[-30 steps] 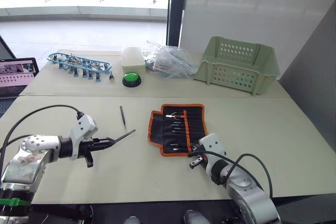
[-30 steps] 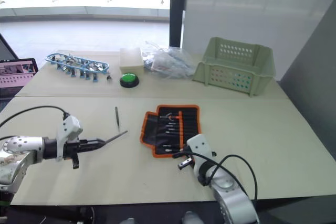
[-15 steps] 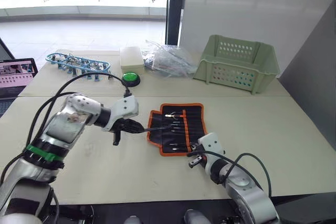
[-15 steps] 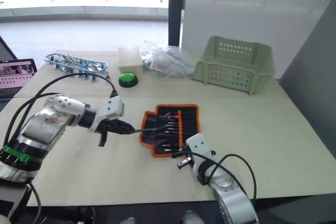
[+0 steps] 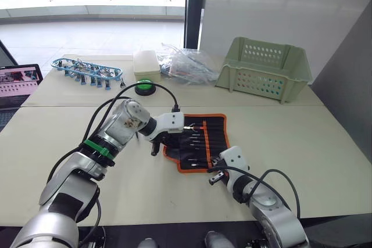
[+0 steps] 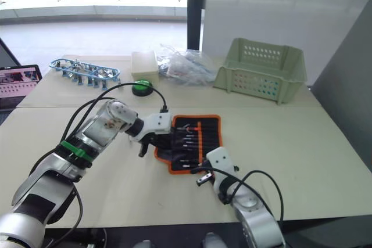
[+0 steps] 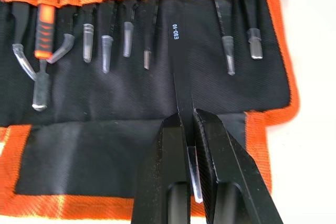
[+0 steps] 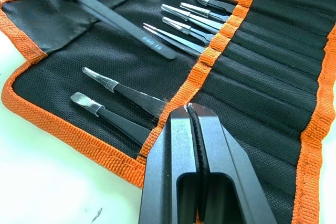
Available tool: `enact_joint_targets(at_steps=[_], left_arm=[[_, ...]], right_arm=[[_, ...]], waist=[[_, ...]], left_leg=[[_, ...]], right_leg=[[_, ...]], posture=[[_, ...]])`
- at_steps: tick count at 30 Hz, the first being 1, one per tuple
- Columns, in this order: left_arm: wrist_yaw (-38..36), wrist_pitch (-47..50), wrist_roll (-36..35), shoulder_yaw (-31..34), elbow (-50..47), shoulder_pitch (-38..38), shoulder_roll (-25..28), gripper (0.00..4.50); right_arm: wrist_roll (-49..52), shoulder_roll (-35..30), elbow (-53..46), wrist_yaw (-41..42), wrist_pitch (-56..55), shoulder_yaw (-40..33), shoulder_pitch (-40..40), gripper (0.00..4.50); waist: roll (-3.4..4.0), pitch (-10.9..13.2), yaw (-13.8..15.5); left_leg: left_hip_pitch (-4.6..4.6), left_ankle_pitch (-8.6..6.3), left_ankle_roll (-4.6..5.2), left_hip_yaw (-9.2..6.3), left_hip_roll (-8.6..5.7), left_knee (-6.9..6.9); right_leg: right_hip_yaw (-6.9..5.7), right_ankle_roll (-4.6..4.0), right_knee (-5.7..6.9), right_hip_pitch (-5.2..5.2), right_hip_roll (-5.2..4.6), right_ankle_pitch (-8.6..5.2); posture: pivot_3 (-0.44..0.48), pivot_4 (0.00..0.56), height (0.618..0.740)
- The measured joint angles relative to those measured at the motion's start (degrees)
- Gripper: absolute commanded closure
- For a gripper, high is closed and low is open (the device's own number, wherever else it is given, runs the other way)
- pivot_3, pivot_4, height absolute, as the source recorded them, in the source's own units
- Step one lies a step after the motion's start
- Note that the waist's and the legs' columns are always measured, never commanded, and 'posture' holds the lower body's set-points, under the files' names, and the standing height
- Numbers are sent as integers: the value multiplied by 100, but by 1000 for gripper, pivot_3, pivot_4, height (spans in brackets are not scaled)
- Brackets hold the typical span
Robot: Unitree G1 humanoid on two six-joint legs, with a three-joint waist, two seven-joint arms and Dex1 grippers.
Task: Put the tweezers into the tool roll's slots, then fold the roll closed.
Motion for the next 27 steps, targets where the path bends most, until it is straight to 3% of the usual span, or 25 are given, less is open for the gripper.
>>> enact_joint_targets(at_steps=[27], left_arm=[[-113,-677,769,-91,921,-241,-807,4431]], right_arm=[[-8,54,-94,-89,3,-16,114,4500]], waist=[[2,1,15]], left_leg=[[-11,0,0,-11,-8,1]], right_leg=[[1,0,-2,1,-2,0]], posture=[[0,150,713]])
